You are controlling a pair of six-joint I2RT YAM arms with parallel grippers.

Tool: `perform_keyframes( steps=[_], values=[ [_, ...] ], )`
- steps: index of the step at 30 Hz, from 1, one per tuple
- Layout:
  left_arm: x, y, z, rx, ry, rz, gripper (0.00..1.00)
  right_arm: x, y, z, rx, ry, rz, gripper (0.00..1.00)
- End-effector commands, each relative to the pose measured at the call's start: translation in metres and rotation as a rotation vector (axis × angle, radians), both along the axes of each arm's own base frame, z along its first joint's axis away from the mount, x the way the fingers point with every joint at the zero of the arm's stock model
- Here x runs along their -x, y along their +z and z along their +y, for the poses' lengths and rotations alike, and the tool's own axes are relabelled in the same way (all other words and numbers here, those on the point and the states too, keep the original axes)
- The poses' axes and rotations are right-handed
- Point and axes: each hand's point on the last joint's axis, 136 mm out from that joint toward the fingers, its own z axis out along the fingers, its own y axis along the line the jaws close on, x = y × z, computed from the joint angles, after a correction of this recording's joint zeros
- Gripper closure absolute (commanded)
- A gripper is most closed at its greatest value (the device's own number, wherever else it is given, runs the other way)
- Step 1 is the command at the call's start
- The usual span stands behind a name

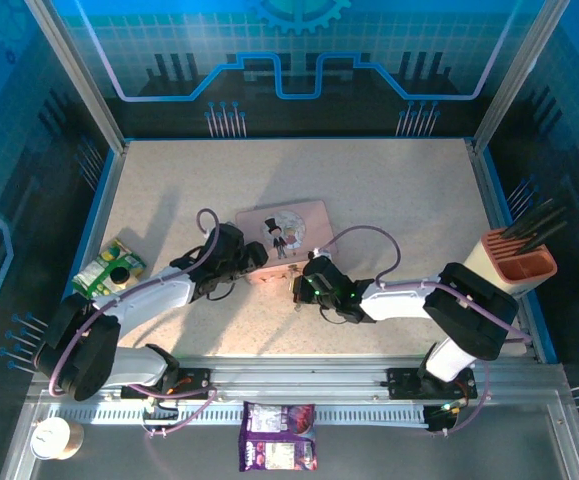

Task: Unlock a padlock with a key

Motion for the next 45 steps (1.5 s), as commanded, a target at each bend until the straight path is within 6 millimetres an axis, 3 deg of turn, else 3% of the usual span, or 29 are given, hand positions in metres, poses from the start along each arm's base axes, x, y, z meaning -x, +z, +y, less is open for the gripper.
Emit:
perform_keyframes(
  steps=[1, 10, 22, 45],
  values=[
    [0.019, -0.025, 0.001, -0.024, 0.026, 0.089, 0.32, -0.015, 0.014, -0.004, -0.106, -0.151, -0.035, 1.00],
    [0.027, -0.030, -0.016, -0.018, 0.017, 0.097, 0.32, -0.030, 0.015, -0.020, -0.222, -0.316, -0.027, 1.00],
    [0.032, -0.033, -0.037, -0.020, -0.008, 0.106, 0.32, -0.050, 0.015, -0.026, -0.344, -0.428, 0.010, 1.00],
    [0.031, -0.036, -0.028, -0.059, 0.026, 0.108, 0.32, -0.063, 0.015, -0.065, -0.403, -0.575, 0.033, 1.00]
  ],
)
